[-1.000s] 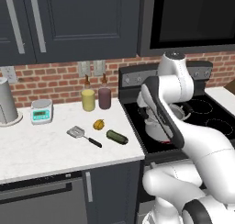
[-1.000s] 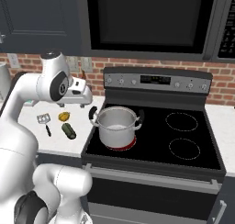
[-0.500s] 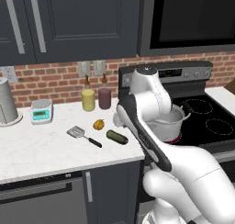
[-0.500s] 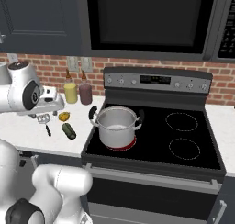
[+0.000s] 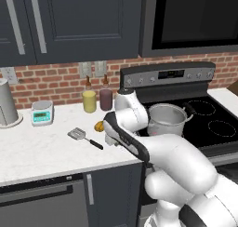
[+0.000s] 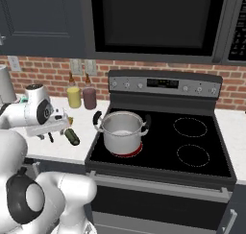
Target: Put the squash and cucumber in the pot. Retrieve the spatula and lightly stir the vegetables in the pot.
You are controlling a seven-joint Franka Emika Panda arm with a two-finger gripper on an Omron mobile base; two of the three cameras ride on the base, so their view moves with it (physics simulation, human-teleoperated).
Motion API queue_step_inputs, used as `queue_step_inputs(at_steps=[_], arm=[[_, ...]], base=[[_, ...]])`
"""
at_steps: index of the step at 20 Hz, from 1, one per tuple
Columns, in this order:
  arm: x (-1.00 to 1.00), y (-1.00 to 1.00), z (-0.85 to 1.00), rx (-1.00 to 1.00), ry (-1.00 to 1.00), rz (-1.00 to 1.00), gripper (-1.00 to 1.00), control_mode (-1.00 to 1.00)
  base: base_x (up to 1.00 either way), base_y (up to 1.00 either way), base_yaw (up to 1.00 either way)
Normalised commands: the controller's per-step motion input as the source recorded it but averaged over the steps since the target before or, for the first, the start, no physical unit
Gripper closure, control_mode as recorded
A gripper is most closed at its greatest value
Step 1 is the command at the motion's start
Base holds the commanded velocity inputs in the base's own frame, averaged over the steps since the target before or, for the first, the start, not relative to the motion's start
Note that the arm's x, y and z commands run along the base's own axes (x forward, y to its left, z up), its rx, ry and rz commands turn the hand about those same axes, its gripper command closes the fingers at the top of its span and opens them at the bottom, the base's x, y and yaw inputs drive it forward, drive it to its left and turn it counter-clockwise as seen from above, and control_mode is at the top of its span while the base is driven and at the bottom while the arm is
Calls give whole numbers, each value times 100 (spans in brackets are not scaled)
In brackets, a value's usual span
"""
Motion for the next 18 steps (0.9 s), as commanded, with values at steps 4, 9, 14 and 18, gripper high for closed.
queue_step_inputs(at_steps=[4,9,14,18], arm=[[98,1,-16,-3,4,0,-100,-100],[43,-7,-11,0,0,1,-100,-100],[15,-35,-51,0,0,3,-100,-100],[6,-27,-57,0,0,3,-100,-100]], base=[[0,0,0],[0,0,0],[0,0,0],[0,0,0]])
